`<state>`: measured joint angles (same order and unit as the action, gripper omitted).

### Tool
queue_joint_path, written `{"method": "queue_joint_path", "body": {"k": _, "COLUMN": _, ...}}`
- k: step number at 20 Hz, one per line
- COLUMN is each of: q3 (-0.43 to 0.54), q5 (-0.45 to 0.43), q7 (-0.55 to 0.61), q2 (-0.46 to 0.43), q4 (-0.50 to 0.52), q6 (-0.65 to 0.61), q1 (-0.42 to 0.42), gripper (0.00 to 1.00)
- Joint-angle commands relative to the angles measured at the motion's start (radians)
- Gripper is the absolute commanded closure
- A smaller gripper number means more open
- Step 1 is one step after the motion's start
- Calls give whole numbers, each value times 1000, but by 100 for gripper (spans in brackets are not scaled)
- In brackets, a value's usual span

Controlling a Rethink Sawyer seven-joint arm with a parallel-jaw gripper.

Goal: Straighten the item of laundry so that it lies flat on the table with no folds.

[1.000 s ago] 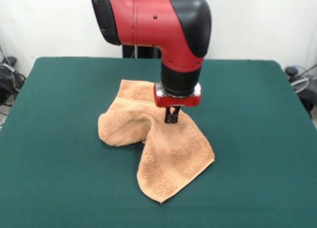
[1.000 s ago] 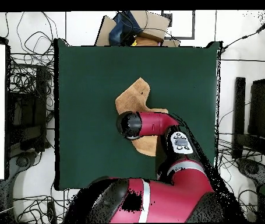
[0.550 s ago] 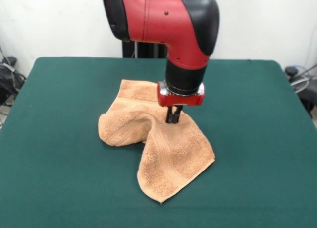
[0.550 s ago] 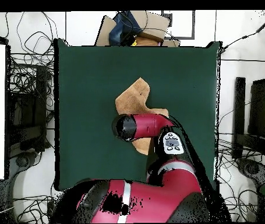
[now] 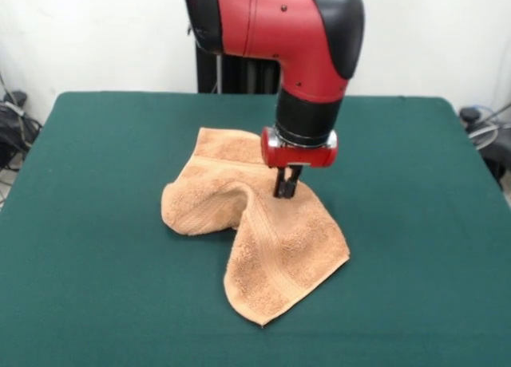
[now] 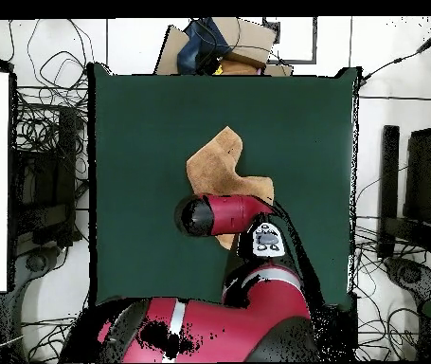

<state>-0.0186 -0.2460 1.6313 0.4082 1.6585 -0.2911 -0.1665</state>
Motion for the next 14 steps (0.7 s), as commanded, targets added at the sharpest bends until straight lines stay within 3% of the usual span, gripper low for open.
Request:
{"method": "queue_joint_path", "body": {"k": 1, "q3": 85, "q5": 84, "q7": 266, "q2": -51, "q4": 124, "q6": 78, "q1": 43, "gripper": 100}}
{"method": "queue_joint_path", "body": {"k": 14, "q3": 89, "q5": 134, "q7": 220, "q2": 37, "q4": 179, "q6": 27, "q1": 24, "gripper": 100}}
